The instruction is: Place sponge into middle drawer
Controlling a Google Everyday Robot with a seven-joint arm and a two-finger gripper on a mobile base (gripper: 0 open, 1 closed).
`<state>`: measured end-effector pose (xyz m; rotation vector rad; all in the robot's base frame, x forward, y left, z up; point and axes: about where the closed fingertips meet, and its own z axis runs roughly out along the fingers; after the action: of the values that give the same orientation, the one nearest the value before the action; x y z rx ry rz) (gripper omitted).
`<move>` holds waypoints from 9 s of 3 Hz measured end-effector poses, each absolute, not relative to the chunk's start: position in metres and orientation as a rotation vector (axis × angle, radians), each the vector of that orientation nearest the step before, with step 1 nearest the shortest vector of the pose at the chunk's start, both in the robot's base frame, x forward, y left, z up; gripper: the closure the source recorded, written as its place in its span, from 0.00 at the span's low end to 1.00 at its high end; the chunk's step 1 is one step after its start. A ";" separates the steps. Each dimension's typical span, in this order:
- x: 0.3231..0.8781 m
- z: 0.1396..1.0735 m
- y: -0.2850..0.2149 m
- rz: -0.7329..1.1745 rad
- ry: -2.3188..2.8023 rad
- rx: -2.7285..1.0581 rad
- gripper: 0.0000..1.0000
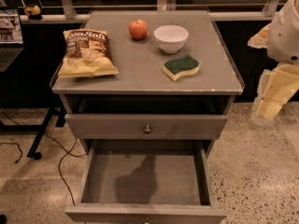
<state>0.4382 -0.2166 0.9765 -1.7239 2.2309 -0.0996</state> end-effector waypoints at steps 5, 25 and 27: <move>0.527 0.914 -0.179 0.234 1.779 -1.955 0.00; 0.706 0.845 -0.163 0.369 1.717 -1.902 0.00; 0.710 0.825 -0.138 0.489 1.655 -1.921 0.18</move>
Offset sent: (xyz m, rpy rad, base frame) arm 0.0328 0.0084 -0.0413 0.2401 -0.0531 -0.0783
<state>0.7099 -0.1384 0.8245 -1.9213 1.6550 0.4893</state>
